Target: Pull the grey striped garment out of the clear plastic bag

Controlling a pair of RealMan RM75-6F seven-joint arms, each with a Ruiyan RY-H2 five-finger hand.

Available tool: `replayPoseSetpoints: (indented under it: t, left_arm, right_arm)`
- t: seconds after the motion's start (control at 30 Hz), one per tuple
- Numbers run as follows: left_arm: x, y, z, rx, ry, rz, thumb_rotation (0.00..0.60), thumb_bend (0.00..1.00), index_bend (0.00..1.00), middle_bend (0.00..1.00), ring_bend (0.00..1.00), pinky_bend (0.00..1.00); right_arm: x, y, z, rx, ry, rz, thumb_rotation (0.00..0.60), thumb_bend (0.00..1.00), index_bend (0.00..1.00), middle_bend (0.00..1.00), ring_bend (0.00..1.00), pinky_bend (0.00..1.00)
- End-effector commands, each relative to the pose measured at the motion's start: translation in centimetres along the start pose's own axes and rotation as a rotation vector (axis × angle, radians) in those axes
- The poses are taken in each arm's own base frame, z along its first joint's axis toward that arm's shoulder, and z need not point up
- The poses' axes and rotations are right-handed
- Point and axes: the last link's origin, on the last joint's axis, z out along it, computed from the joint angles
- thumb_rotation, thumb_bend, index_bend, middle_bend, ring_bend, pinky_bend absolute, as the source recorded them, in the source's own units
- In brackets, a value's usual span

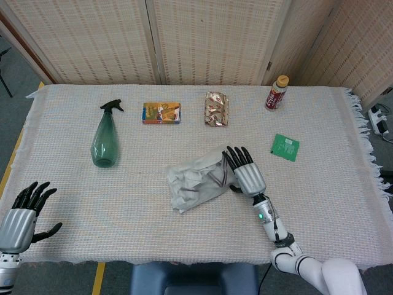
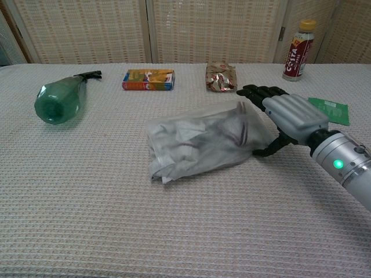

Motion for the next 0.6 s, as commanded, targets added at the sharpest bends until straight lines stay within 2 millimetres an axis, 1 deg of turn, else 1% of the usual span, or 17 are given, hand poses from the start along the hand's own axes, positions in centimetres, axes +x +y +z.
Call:
replayPoseSetpoints:
  t: [0.03, 0.13, 0.23, 0.37, 0.47, 0.53, 0.6]
  left_arm:
    - [-0.2, 0.0, 0.1, 0.004, -0.004, 0.006, 0.555, 0.20, 0.21, 0.14, 0.03, 0.15]
    - [-0.5, 0.1, 0.1, 0.000, -0.021, 0.011, 0.556, 0.20, 0.21, 0.14, 0.03, 0.15]
    - [-0.8, 0.4, 0.0, -0.024, -0.045, -0.001, 0.551, 0.20, 0.21, 0.14, 0.03, 0.16]
    - [-1.2, 1.1, -0.5, -0.071, -0.072, -0.021, 0.556, 0.20, 0.21, 0.14, 0.03, 0.17]
    - [-1.6, 1.3, -0.7, -0.078, -0.084, -0.009, 0.556, 0.20, 0.21, 0.14, 0.03, 0.17]
    - [-1.8, 1.4, -0.6, -0.076, -0.090, -0.008, 0.557, 0.20, 0.21, 0.14, 0.03, 0.17]
    - [-2.0, 1.4, -0.6, -0.076, -0.093, -0.005, 0.555, 0.20, 0.21, 0.14, 0.03, 0.17]
  right_arm:
    - [0.2, 0.0, 1.5, -0.015, 0.006, 0.016, 0.600, 0.01, 0.00, 0.00, 0.00, 0.00]
    - [0.3, 0.2, 2.0, -0.016, -0.003, 0.024, 0.600, 0.01, 0.00, 0.00, 0.00, 0.00]
    - [0.3, 0.9, 1.4, -0.020, -0.020, 0.053, 0.600, 0.01, 0.00, 0.00, 0.00, 0.00]
    - [1.9, 3.1, -0.7, -0.031, -0.008, 0.107, 0.600, 0.01, 0.00, 0.00, 0.00, 0.00]
    - [3.7, 4.9, -2.7, -0.049, -0.012, 0.153, 0.600, 0.01, 0.00, 0.00, 0.00, 0.00]
    - [4.6, 5.8, -3.8, -0.066, -0.014, 0.191, 0.600, 0.01, 0.00, 0.00, 0.00, 0.00]
    - [5.3, 6.6, -4.5, -0.095, -0.038, 0.253, 0.600, 0.01, 0.04, 0.00, 0.00, 0.00]
